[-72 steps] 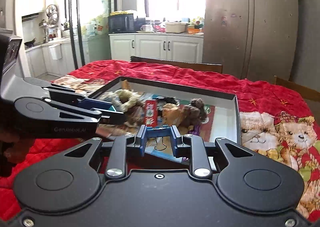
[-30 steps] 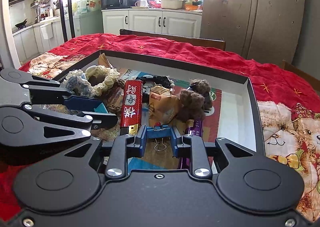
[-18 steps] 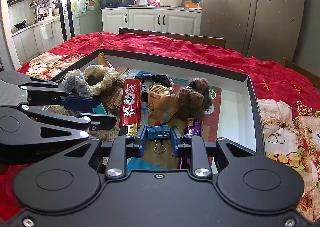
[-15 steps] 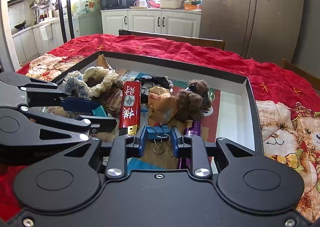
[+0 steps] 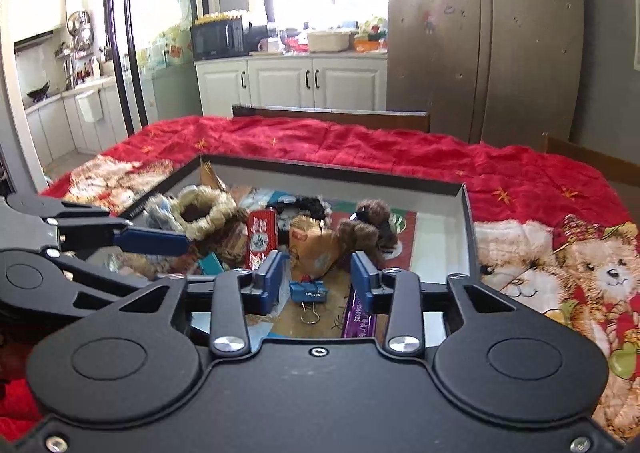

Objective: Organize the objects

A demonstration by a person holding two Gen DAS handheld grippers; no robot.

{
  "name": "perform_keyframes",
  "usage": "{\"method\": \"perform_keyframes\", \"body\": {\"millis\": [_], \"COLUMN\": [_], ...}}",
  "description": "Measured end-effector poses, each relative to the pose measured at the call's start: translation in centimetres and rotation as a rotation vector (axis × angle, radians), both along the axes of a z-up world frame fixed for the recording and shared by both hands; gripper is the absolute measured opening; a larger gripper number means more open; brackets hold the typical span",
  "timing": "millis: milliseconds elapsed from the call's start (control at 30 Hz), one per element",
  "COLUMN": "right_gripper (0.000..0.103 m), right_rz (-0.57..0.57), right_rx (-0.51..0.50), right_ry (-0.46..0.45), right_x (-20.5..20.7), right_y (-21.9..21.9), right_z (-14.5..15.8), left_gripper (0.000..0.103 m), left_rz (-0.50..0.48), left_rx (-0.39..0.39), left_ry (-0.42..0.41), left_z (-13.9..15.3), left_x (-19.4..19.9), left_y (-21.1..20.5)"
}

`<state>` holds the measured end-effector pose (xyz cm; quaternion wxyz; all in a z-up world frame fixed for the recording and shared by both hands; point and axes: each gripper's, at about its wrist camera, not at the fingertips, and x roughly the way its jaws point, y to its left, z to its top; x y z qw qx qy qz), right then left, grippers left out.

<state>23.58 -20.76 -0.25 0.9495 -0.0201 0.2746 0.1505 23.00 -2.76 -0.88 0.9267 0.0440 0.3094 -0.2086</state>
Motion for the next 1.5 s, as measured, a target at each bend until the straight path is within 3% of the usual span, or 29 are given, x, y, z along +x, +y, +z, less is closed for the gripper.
{"method": "perform_keyframes", "body": {"millis": [300,533,800,1067,1500], "right_gripper": [0.045,0.049,0.057,0.063,0.081], "right_rz": [-0.004,-0.009,0.008,0.002,-0.086], "right_rx": [-0.002,-0.014,-0.055,-0.077,-0.022], "right_ry": [-0.061,-0.067,-0.060,-0.063,-0.022], "right_x": [-3.9,-7.9,-13.0,-17.2,-20.6], "right_y": [-0.2,-0.2,1.0,1.8,0.0], "right_z": [3.0,4.4,4.3,4.5,3.1], "left_gripper": [0.080,0.087,0.092,0.103,0.103], "left_rz": [0.008,0.090,0.209,0.246,0.327], "left_rx": [0.003,-0.008,-0.041,-0.021,-0.026], "left_ry": [-0.045,-0.055,-0.038,-0.075,-0.045], "left_z": [2.5,3.4,3.6,3.9,2.9], "left_x": [-4.2,-8.3,-12.2,-15.8,-18.4], "left_y": [0.6,2.5,4.0,3.5,3.0]}}
